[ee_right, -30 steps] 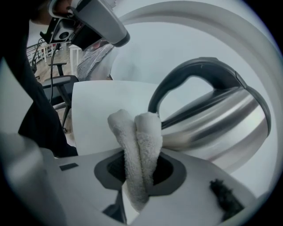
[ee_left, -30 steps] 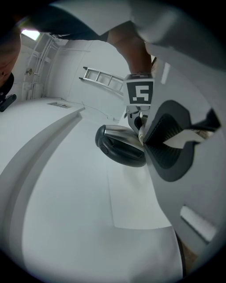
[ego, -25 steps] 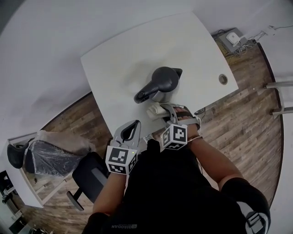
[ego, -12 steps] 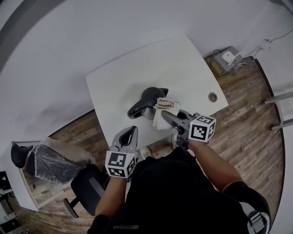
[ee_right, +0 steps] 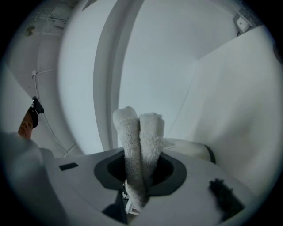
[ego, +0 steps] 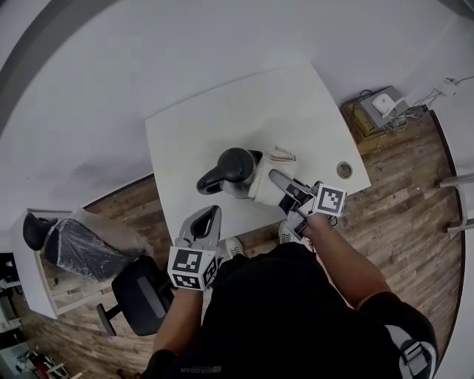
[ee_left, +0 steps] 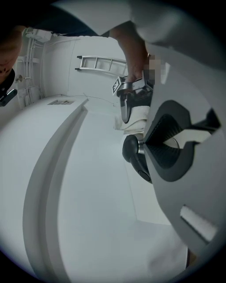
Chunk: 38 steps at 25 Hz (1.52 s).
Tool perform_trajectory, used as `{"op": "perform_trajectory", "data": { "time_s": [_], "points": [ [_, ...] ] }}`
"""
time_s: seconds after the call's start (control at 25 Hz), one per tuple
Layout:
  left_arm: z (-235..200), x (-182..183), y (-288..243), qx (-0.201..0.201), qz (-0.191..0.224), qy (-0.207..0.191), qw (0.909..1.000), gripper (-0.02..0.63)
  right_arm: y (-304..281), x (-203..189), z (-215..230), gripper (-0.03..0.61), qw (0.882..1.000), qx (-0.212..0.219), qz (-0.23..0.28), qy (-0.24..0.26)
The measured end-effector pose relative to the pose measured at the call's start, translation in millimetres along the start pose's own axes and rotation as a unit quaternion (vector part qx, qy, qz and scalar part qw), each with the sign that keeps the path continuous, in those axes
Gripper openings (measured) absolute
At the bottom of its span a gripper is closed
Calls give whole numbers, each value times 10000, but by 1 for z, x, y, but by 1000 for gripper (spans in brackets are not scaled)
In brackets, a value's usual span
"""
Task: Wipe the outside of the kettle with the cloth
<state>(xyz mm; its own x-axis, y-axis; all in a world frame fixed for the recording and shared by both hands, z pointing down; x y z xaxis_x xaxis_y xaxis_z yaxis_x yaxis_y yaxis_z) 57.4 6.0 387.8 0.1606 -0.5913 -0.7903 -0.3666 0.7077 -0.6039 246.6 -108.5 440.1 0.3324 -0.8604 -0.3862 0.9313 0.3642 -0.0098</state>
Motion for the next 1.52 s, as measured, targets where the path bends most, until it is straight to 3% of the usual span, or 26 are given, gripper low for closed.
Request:
{"op": "perform_trajectory", "data": {
  "time_s": [0.28, 0.56, 0.92, 1.08, 1.24, 1.52],
  "points": [
    [20, 0, -10, 313, 0, 336, 9989, 8, 9, -9, 53, 95, 9964, -68, -411, -737],
    [24, -7, -13, 765, -1, 696, 9946, 8, 3, -18, 105, 95, 9885, -409, -979, -1075],
    [32, 1, -22, 1083, -83, 821, 9907, 8, -4, -28, 153, 95, 9703, -1392, -1794, -840],
    [31, 3, -25, 1148, -175, 793, 9901, 8, -4, -32, 165, 95, 9641, -1683, -1854, -890],
    [27, 5, -21, 1241, -198, 767, 9891, 8, 5, -27, 160, 95, 9658, -1648, -1768, -936],
    [20, 2, -19, 1247, -104, 683, 9898, 8, 16, 15, 80, 95, 9768, -1077, -1851, -26]
  ]
}}
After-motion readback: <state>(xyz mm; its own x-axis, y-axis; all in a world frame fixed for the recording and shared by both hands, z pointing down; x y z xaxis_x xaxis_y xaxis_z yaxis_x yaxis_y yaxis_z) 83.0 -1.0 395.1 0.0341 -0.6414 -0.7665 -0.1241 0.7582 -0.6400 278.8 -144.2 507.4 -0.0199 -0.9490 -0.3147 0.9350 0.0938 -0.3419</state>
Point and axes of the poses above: the fingertips, and each gripper's own axes: y backward along the fingers, z to its right, x out of its top, the point moved 4 cm from there along y, backward along the fingers, and after that the axes turned 8 degrees about -z, right-handed, at the moved point
